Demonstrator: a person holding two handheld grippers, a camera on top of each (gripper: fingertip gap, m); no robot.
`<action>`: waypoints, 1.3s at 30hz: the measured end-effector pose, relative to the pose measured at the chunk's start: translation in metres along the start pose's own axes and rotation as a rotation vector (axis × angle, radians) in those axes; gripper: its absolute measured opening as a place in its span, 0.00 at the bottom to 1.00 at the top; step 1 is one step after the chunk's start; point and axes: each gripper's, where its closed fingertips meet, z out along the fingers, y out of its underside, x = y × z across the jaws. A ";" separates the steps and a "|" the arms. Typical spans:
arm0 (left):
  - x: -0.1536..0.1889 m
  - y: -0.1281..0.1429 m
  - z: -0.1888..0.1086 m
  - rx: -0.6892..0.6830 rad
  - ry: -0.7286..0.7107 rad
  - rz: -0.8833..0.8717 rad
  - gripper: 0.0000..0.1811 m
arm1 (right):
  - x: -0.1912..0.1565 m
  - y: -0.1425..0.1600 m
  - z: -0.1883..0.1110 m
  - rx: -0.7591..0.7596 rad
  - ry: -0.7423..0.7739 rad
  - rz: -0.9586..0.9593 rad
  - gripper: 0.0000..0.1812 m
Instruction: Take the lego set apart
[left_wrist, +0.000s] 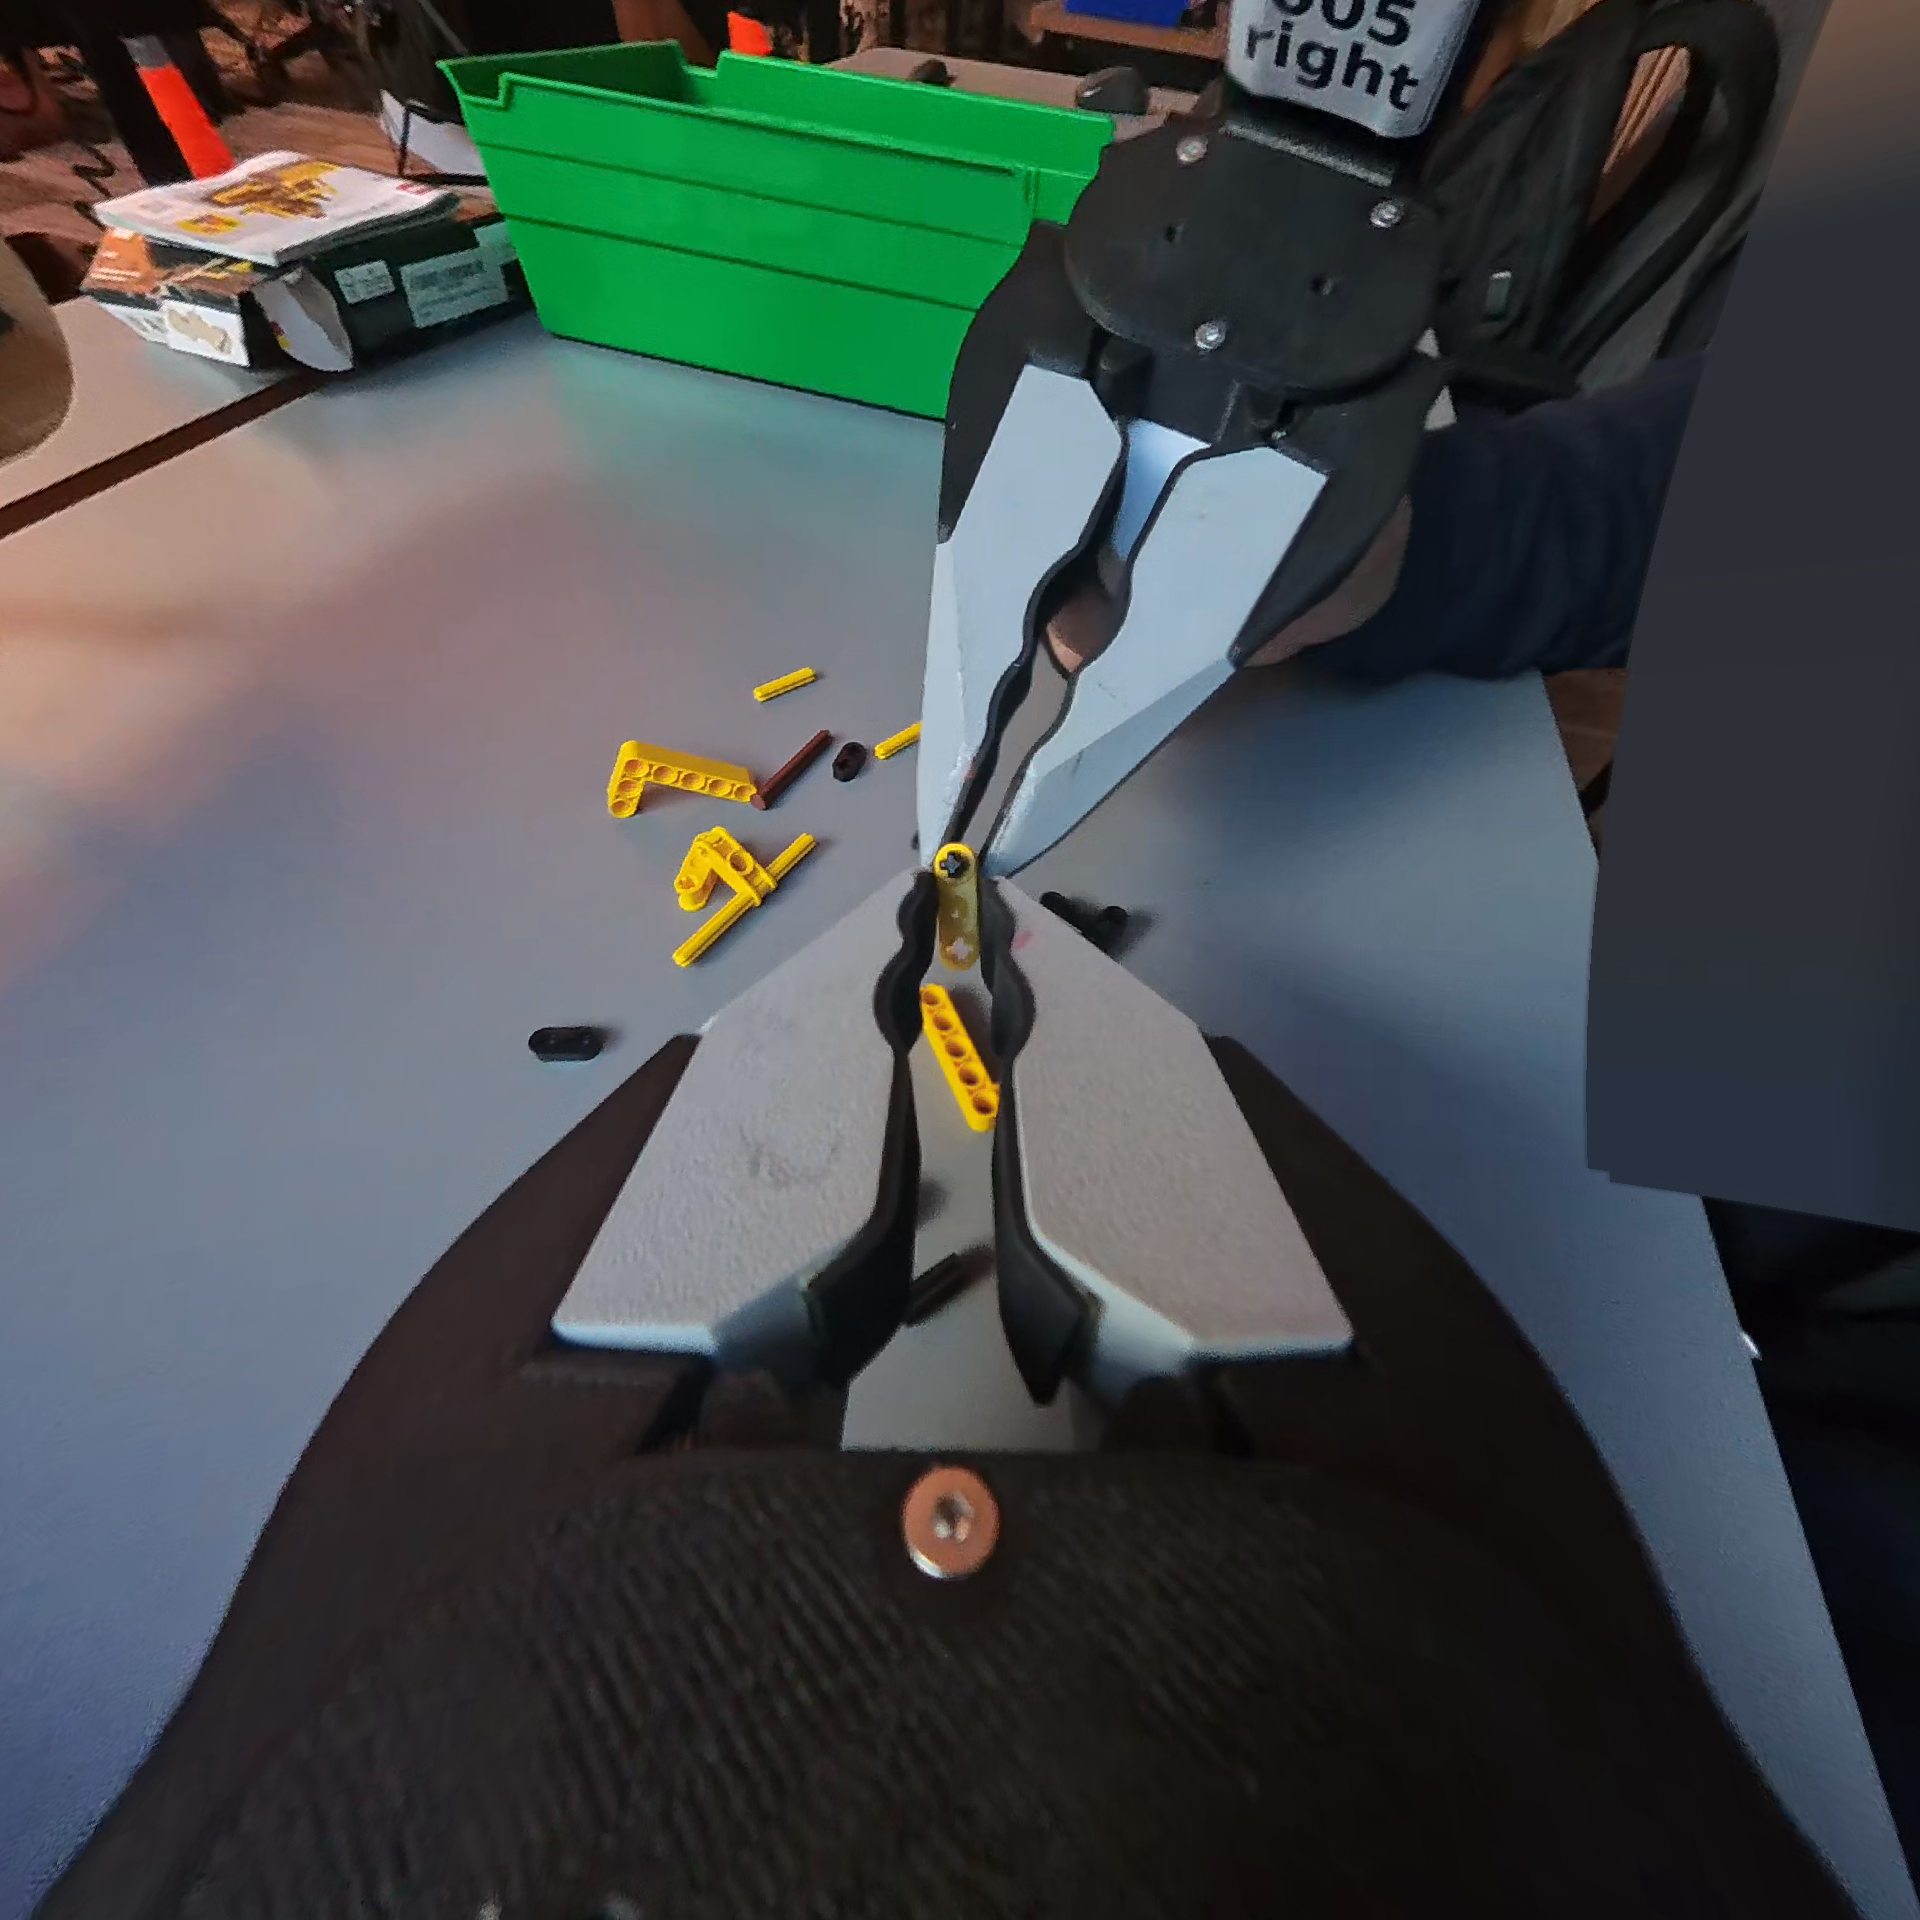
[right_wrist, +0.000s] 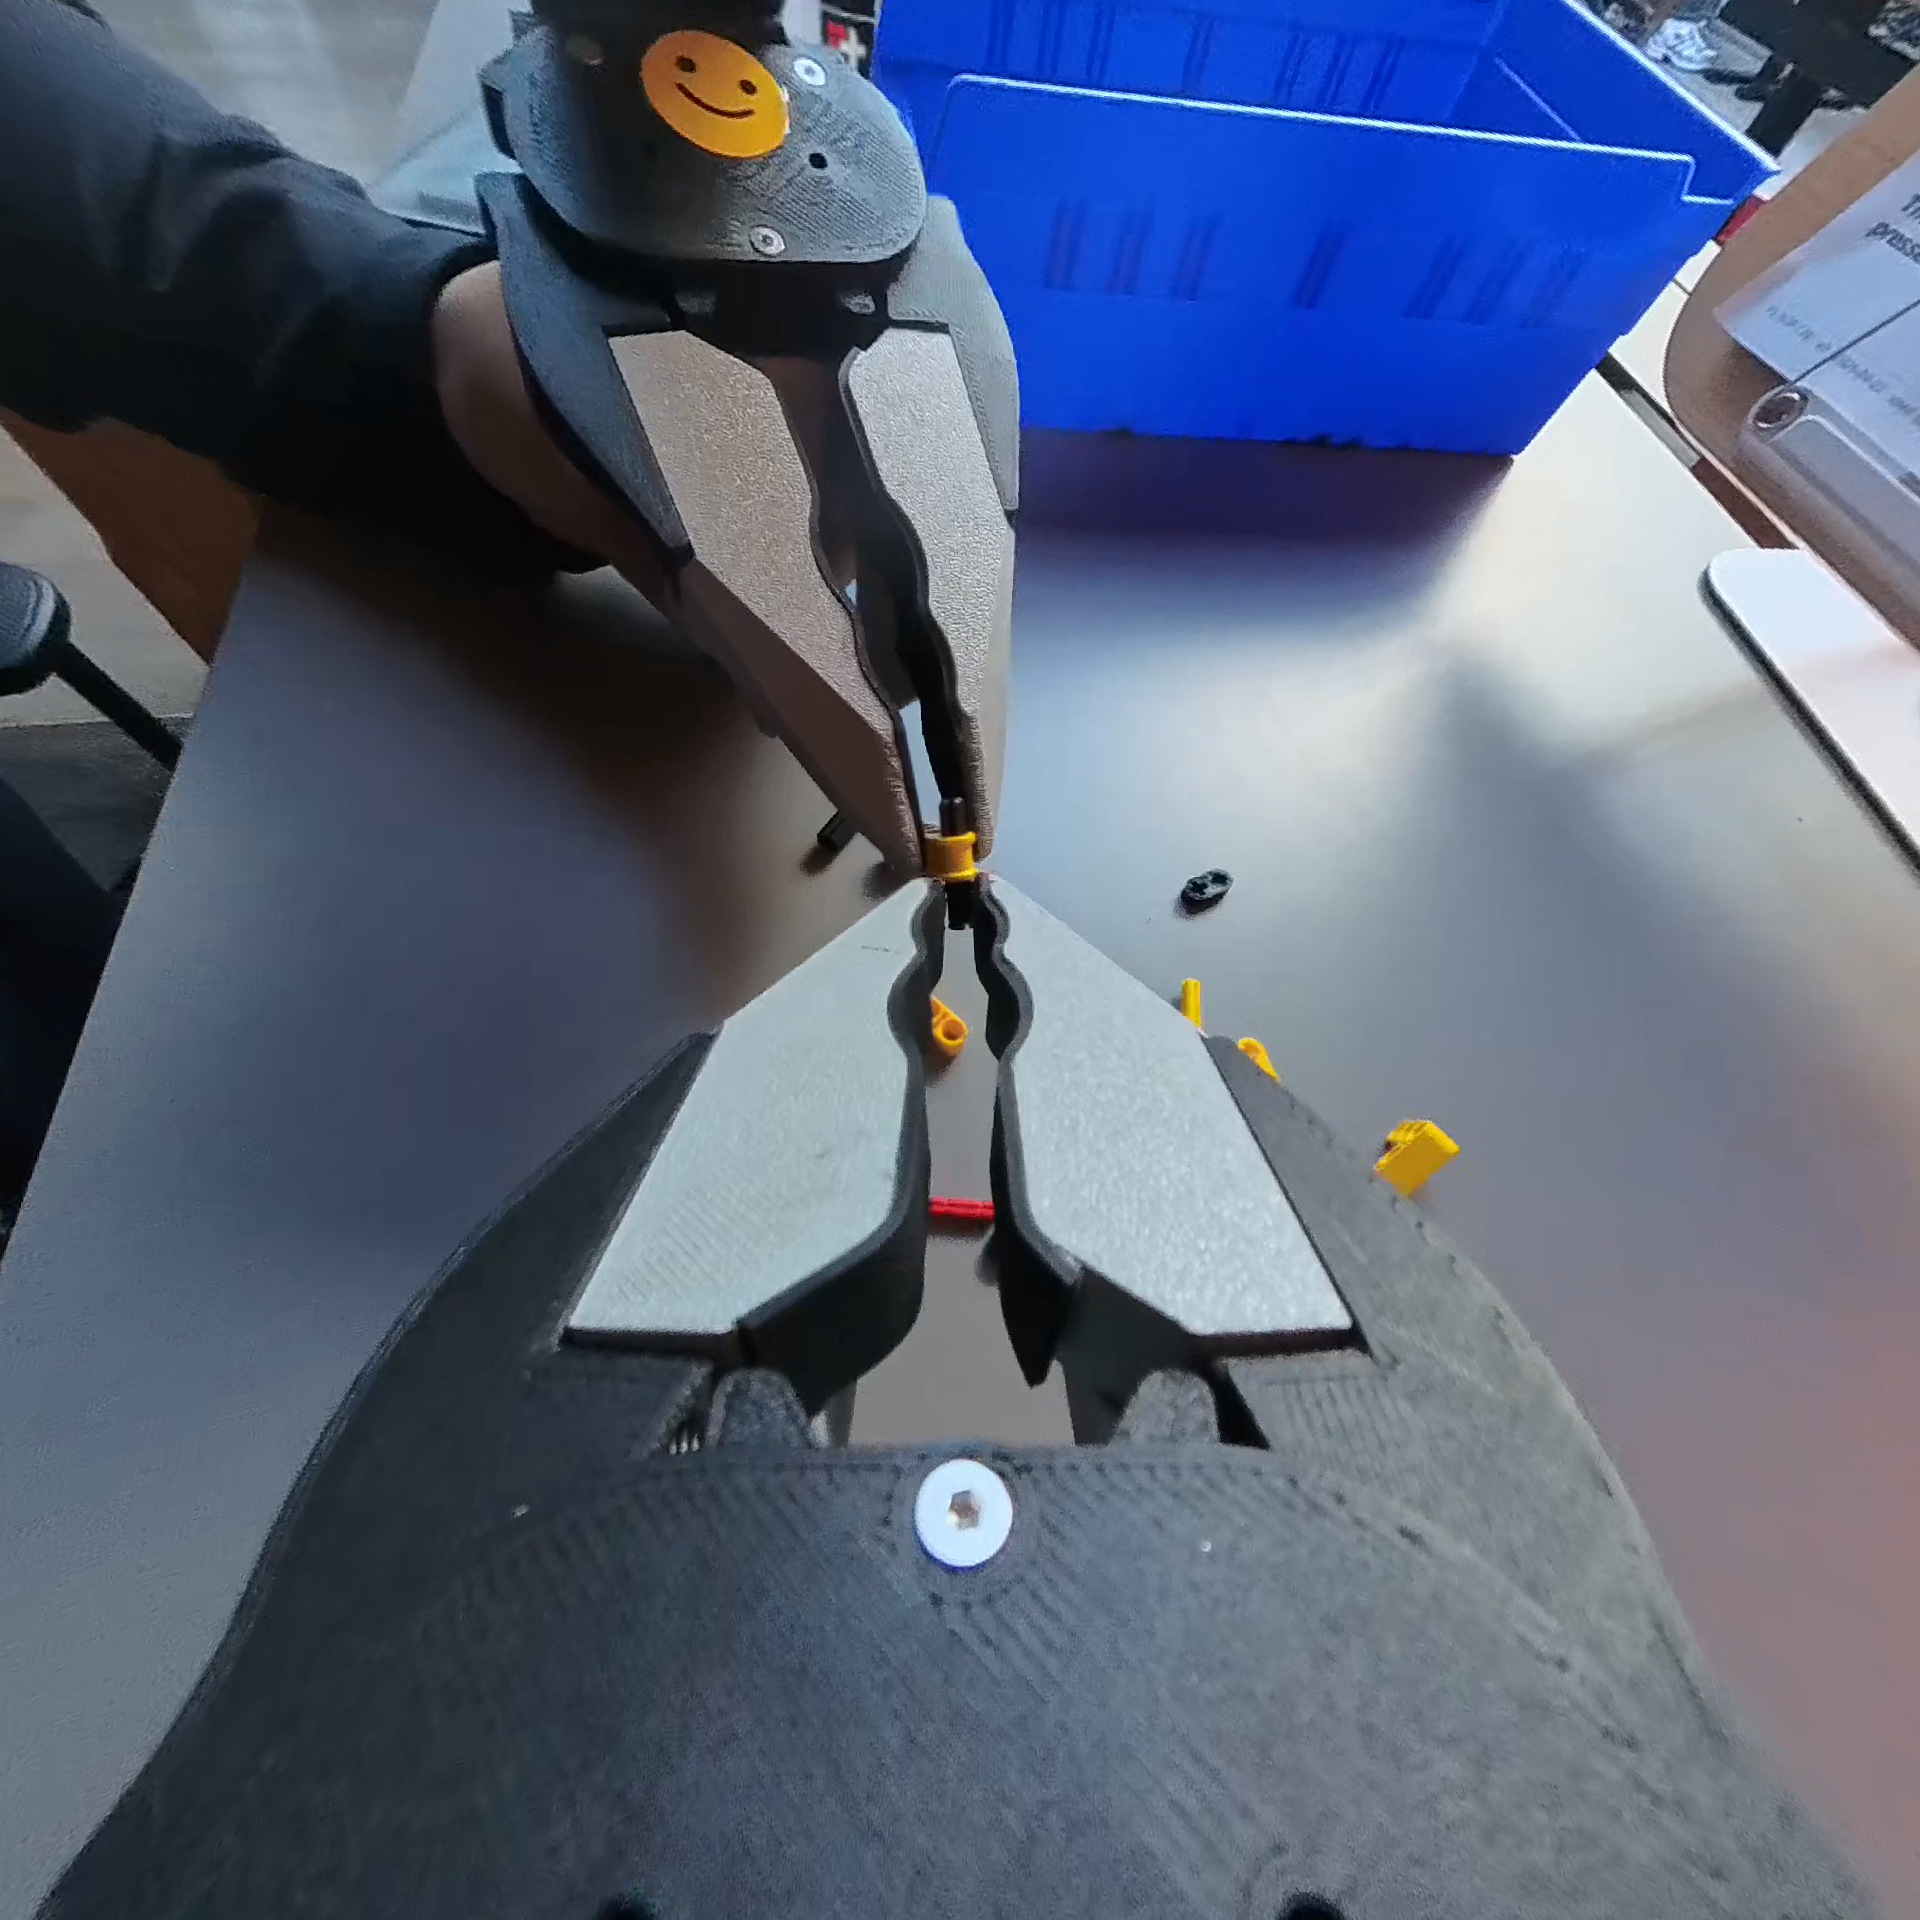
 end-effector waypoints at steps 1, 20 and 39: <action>-0.001 0.000 0.000 -0.004 -0.012 0.002 0.03 | 0.001 0.000 0.001 -0.005 0.018 -0.013 0.01; -0.004 -0.007 -0.006 0.039 -0.073 0.107 0.02 | 0.004 -0.003 0.006 -0.044 0.136 -0.175 0.00; -0.011 -0.014 -0.006 0.110 -0.097 0.048 0.02 | 0.011 0.001 0.012 -0.036 0.093 -0.109 0.01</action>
